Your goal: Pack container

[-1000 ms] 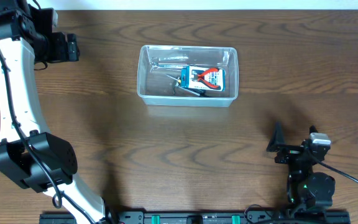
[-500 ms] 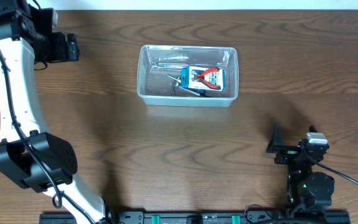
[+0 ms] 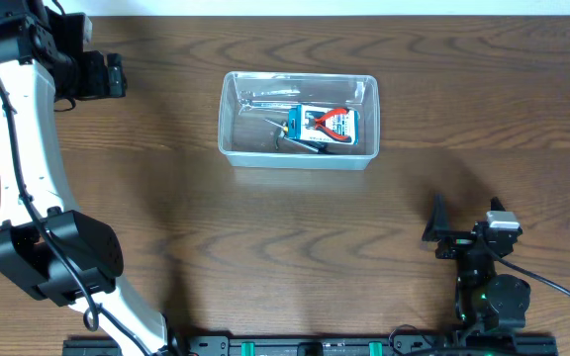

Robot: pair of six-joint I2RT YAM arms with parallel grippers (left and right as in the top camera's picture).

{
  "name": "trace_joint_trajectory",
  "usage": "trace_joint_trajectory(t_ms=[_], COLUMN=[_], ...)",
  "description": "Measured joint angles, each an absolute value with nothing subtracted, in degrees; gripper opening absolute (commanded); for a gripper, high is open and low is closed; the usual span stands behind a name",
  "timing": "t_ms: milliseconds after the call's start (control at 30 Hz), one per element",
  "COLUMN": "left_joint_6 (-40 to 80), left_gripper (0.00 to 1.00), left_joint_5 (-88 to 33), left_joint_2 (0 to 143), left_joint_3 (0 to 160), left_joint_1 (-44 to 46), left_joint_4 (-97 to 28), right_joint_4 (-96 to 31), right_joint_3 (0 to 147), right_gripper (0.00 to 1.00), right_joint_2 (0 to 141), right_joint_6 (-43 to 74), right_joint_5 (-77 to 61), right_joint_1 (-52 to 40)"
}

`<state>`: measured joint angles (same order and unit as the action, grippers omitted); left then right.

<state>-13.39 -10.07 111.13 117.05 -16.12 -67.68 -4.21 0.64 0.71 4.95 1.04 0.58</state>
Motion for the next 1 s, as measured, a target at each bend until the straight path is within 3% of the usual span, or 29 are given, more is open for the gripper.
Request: trace_joint_trajectory(t_ms=[1000], left_joint_6=[-13.39], left_gripper=[0.98], left_joint_5=[-10.07], left_joint_2=[111.13], left_joint_3=[117.05], left_joint_1=[-16.12], left_joint_4=[-67.68], right_joint_4=[-4.23], right_joint_3=[0.62], right_gripper=[0.99], right_joint_2=[0.71], right_joint_6=[2.76], right_joint_5=[0.82], right_joint_1=[0.58])
